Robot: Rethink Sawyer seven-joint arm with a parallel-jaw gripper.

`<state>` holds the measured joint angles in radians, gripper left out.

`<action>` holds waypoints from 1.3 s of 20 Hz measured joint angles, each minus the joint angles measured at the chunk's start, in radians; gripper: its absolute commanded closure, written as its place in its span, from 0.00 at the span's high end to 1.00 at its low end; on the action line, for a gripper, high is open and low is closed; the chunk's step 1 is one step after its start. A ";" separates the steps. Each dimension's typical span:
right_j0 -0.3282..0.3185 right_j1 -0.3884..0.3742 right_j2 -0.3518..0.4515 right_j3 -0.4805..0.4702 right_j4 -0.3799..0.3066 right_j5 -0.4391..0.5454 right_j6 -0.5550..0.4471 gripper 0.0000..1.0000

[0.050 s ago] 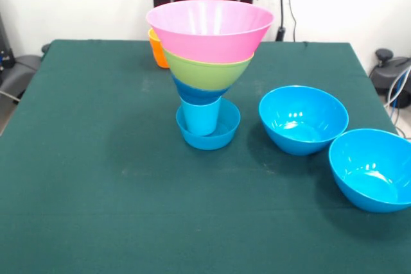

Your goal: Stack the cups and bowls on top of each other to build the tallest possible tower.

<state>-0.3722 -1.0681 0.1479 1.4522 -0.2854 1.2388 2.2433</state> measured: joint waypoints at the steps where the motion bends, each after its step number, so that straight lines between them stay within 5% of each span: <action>1: 0.003 0.000 0.000 0.000 0.001 0.000 0.000 0.00; 15: 0.037 0.001 0.000 0.000 0.010 -0.030 0.000 0.00; 26: 0.037 0.062 -0.001 0.000 0.010 -0.183 0.000 0.00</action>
<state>-0.3347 -1.0060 0.1471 1.4520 -0.2758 1.0555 2.2433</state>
